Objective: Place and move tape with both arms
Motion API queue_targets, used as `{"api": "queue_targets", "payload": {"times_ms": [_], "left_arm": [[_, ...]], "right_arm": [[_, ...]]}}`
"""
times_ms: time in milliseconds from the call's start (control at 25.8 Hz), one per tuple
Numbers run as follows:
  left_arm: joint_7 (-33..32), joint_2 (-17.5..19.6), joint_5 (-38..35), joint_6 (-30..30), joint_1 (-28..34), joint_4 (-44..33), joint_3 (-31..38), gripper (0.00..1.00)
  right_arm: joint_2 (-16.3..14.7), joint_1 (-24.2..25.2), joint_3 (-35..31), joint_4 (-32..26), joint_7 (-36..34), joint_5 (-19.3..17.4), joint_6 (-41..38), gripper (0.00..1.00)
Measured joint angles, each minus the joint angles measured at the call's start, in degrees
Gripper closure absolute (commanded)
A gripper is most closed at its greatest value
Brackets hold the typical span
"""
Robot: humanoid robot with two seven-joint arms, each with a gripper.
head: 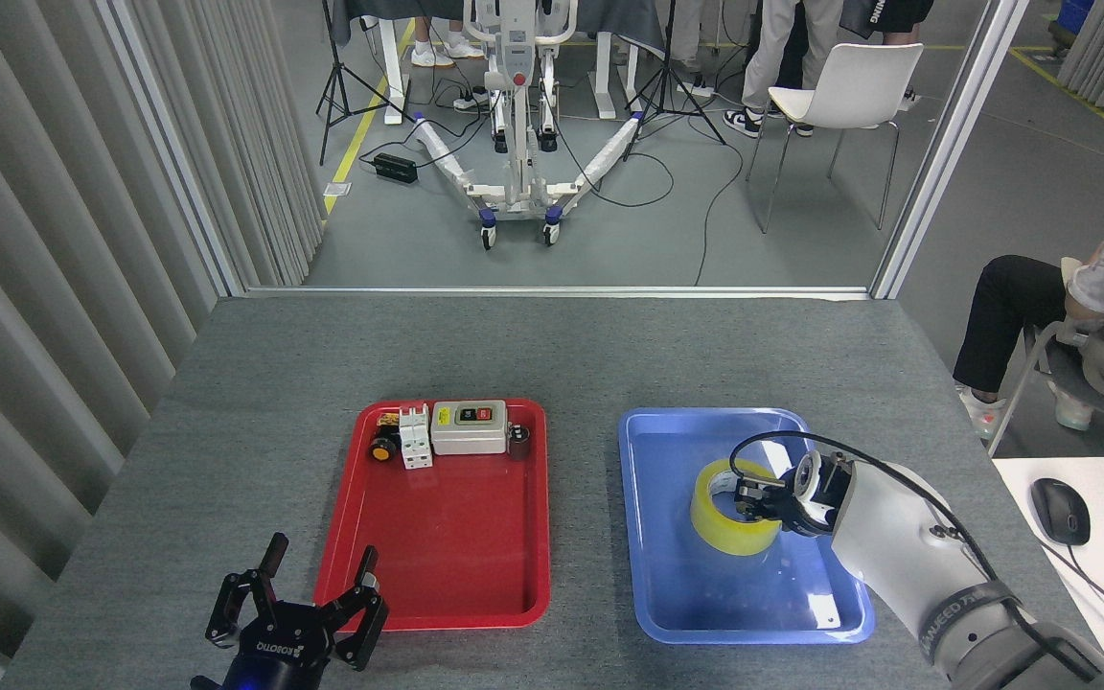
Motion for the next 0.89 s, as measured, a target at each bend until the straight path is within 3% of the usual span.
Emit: {"api": "queue_targets", "payload": {"times_ms": [155, 310, 465, 659, 775, 891], "left_arm": [[0.04, -1.73, -0.04, 1.65, 0.23, -0.03, 0.07, 0.0], [0.05, -2.31, -0.08, 1.87, 0.36, -0.04, -0.02, 0.0], [0.05, -2.24, -0.09, 1.87, 0.4, 0.0, -0.01, 0.0], [0.05, -2.14, -0.1, 1.83, 0.39, -0.04, 0.12, 0.0], [0.05, -2.15, -0.1, 1.95, 0.42, -0.05, 0.15, 0.0], [0.06, -2.25, -0.1, 2.09, 0.43, -0.08, 0.16, 0.0]], "right_arm": [[-0.05, 1.13, -0.48, -3.9, -1.42, 0.51, -1.68, 0.2], [-0.79, 4.18, -3.54, -9.69, -4.94, 0.76, -4.67, 0.09], [-2.12, 8.53, -8.35, -14.32, -8.7, 2.35, -8.57, 0.06], [-6.85, 13.17, -10.45, -20.04, -17.27, 5.98, -13.86, 0.03], [-9.12, 16.5, -15.03, -23.3, -25.26, 10.44, -17.83, 0.02], [-9.14, 20.72, -23.9, -26.76, -30.91, 18.86, -21.81, 0.01]]}}
